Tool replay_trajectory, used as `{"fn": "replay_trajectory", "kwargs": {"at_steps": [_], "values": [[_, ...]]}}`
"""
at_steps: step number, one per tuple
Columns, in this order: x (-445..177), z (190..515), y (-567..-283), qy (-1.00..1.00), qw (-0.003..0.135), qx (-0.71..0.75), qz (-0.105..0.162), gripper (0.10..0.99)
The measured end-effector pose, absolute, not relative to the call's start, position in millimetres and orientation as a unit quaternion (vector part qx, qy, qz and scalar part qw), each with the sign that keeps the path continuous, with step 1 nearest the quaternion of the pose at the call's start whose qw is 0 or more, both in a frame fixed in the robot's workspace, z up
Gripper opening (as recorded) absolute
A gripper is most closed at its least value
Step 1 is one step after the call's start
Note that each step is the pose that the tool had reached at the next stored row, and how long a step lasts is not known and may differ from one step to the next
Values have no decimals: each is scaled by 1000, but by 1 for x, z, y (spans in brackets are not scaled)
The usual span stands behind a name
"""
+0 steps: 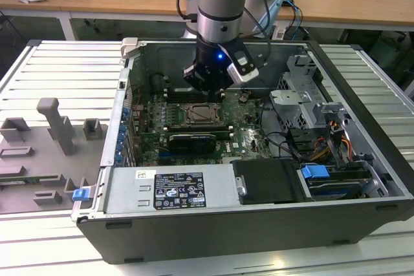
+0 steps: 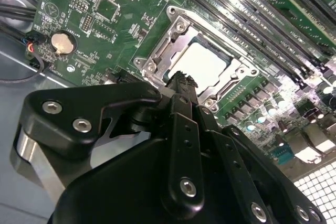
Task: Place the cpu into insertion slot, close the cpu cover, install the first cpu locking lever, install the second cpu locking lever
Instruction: 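Install the second cpu locking lever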
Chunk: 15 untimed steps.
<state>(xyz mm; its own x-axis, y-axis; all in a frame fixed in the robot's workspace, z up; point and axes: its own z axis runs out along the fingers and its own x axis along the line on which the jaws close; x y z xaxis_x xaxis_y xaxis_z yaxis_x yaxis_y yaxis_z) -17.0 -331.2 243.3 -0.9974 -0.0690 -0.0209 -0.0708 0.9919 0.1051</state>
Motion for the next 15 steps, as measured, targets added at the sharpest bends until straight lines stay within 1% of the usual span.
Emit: {"fn": "replay_trajectory", "kwargs": {"at_steps": [6,13,15], "values": [[-17,243,-337,998,9,-35,52,106],[-17,243,-351,998,7,-35,52,106],[-17,240,-358,998,7,-35,53,106]]}}
